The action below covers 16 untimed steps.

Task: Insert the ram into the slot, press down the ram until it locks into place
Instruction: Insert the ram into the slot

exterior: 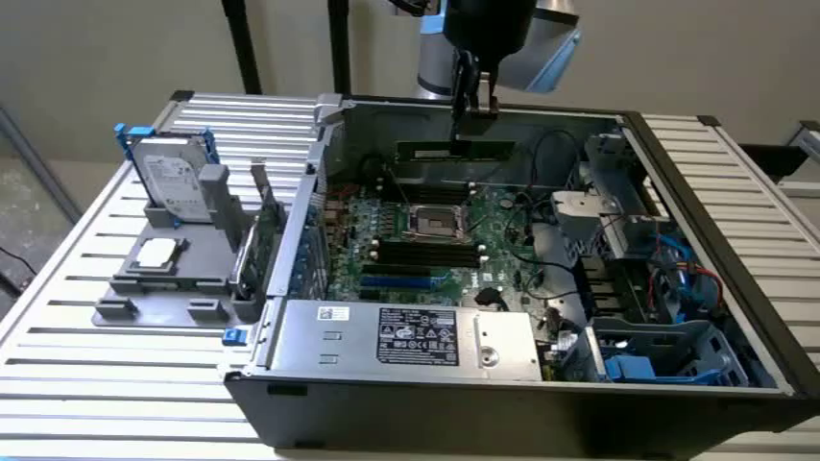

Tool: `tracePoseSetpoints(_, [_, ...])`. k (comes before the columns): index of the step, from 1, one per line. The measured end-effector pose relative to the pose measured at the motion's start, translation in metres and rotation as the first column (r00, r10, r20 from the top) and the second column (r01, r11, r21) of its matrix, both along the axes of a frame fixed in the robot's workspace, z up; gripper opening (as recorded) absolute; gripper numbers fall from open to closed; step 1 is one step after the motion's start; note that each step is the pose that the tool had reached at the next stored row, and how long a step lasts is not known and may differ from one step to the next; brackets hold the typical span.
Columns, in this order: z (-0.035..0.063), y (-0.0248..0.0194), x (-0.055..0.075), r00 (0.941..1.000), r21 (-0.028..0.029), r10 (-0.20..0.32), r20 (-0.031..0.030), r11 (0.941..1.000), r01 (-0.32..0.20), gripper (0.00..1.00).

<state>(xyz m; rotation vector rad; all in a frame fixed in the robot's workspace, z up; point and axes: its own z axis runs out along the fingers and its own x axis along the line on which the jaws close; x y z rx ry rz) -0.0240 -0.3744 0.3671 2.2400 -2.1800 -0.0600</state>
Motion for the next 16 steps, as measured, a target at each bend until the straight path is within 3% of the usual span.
tracePoseSetpoints(14, [-0.0001, 0.0, 0.0, 1.0, -0.0002, -0.001, -0.0001, 1.0, 0.001, 0.14])
tracePoseSetpoints(16, [-0.0007, 0.0, 0.0, 0.9998, -0.0001, -0.019, -0.0001, 0.9998, 0.019, 0.14])
